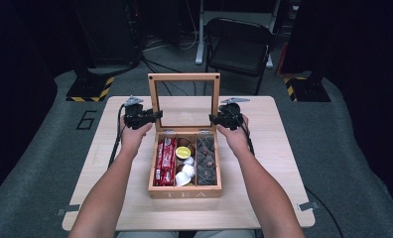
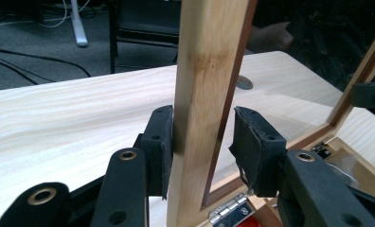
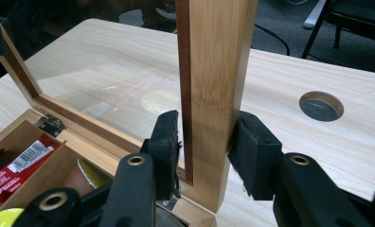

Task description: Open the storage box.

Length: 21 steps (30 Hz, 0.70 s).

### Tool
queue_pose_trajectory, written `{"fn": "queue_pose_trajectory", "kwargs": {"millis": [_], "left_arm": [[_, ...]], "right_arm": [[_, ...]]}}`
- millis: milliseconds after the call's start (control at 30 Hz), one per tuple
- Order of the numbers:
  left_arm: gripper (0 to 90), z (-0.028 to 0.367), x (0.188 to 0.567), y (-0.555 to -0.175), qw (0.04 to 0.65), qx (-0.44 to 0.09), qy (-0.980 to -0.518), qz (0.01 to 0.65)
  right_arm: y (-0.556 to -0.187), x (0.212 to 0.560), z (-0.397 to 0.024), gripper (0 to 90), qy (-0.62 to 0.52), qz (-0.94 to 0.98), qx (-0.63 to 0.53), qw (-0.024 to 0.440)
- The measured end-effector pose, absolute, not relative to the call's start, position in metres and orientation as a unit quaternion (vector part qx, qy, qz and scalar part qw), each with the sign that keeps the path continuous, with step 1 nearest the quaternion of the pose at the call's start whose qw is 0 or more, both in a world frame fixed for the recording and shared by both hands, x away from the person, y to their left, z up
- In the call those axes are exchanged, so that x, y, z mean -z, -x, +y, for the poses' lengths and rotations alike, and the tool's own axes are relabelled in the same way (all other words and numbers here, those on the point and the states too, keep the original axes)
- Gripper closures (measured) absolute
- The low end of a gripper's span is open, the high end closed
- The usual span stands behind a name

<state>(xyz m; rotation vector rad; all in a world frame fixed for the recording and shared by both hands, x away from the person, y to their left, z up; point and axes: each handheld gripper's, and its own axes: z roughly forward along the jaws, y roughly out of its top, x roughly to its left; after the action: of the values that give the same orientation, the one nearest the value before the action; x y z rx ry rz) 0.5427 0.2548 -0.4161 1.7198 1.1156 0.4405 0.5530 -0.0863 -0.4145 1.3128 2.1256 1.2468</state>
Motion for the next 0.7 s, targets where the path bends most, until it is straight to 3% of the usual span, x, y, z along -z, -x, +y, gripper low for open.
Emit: {"fn": "queue_pose_trajectory", "kwargs": {"millis": [233,700], "left_arm": [[52.4,0.2508,0.4192,-0.5428,0.493,-0.18,-0.71,0.47],[51.0,0.2556,0.4247,-0.5398,0.492,-0.161,-0.709,0.479]], "right_arm": [[-0.5546,0.4157,-0.0884,65.2,-0.468,0.748,-0.439,0.169],[-0.5549,0.4161,-0.0825,61.9,-0.485,0.74,-0.431,0.179]]}}
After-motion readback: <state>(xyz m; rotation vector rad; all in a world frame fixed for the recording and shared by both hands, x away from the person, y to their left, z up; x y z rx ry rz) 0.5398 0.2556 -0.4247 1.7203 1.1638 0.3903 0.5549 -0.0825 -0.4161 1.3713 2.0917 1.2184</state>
